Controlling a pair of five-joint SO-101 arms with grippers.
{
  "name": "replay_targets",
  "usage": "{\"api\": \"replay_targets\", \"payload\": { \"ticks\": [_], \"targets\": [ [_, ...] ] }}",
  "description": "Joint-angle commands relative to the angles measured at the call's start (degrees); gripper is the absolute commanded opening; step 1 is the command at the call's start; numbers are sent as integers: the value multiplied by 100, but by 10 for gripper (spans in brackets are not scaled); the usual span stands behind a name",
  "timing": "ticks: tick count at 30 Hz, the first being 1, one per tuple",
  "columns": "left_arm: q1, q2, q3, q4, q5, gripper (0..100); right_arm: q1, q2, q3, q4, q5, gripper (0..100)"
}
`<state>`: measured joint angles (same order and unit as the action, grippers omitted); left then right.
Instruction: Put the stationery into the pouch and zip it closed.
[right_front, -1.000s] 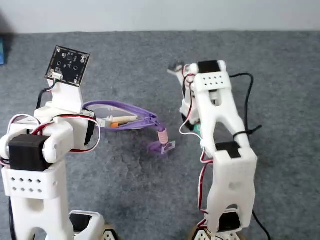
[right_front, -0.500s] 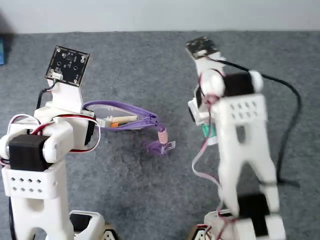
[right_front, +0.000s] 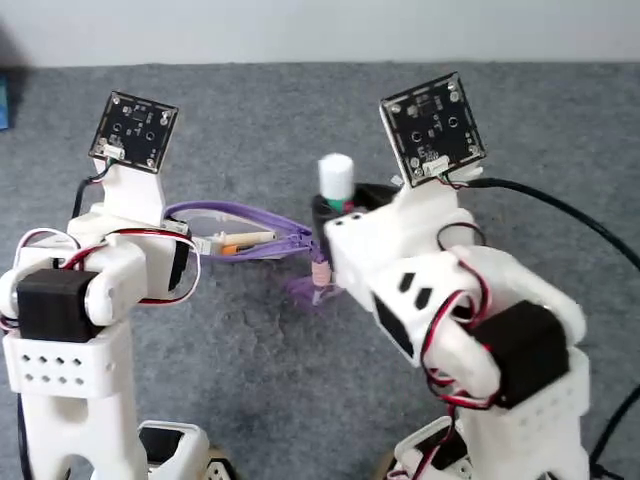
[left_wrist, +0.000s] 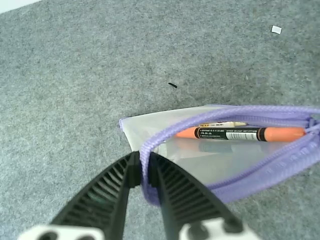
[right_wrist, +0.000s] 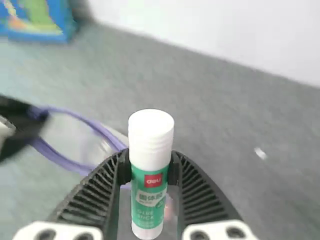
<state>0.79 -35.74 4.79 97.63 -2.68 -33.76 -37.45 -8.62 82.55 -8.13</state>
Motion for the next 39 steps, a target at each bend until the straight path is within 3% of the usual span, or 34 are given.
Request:
{"api": "replay_targets", "payload": {
  "ticks": [1, 7, 12, 18, 23, 28, 30, 39],
  "targets": [
    [-18, 123, -22, -53, 53, 11, -435, -119, 237, -884, -264, 7],
    [-26, 114, -22, -53, 53, 11, -1015, -154, 1178, -2360, -264, 7],
    [-26, 97, -22, -53, 53, 11, -1059, -154, 2101, -3618, -193, 7],
    [-26, 88, -22, -44, 53, 11, -1086, -154, 3077, -4426, 114, 7],
    [-26, 97, -22, -44, 53, 11, -1086, -154, 3393, -4435, 123, 24],
    [-26, 114, -22, -53, 53, 11, -1095, -163, 3253, -3881, 123, 235],
    [-26, 114, -22, -53, 53, 11, -1095, -163, 3095, -3635, 114, 263],
    [-26, 114, -22, -53, 53, 11, -945, -163, 2356, -3011, 114, 78]
  ]
}}
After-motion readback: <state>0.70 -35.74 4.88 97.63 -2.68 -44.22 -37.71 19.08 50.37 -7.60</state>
